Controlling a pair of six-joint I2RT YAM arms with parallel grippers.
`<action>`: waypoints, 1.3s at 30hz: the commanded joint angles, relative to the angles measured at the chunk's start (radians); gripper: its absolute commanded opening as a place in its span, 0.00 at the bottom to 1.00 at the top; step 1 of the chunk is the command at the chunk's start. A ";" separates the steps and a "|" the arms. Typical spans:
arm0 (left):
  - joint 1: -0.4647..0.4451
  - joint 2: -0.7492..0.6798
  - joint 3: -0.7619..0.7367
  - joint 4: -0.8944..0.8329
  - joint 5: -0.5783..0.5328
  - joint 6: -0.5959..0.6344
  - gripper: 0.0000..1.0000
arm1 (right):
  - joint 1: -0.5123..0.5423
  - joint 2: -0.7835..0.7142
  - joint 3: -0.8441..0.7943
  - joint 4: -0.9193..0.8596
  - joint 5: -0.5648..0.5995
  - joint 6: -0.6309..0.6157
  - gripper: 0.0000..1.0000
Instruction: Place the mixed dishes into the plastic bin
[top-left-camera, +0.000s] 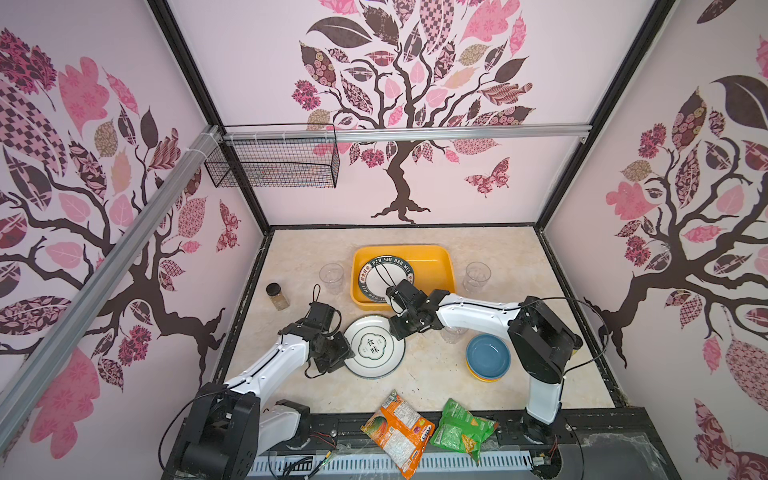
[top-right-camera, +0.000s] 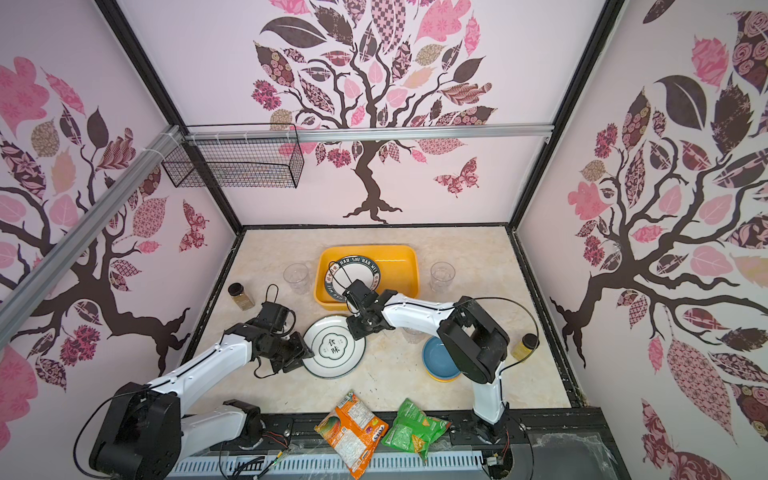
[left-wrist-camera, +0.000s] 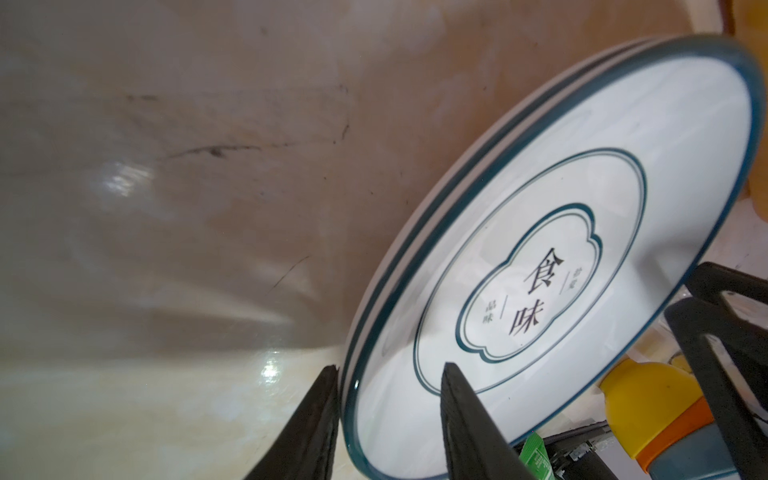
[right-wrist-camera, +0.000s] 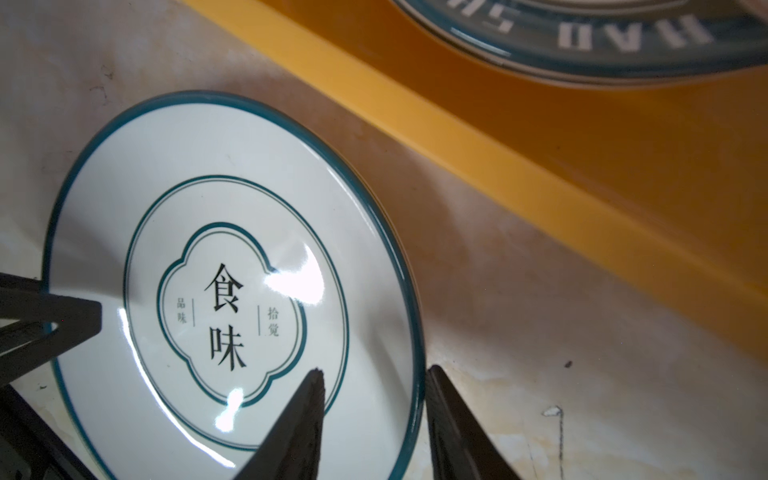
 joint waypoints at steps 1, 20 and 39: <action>-0.003 0.007 -0.022 0.018 0.010 0.013 0.42 | 0.013 0.042 0.041 -0.027 0.005 -0.013 0.43; -0.003 0.000 -0.026 0.016 0.010 0.009 0.38 | 0.024 0.062 0.045 -0.028 -0.021 -0.031 0.35; -0.004 -0.050 -0.031 -0.027 -0.013 -0.008 0.40 | 0.031 0.088 0.045 -0.028 -0.058 -0.043 0.25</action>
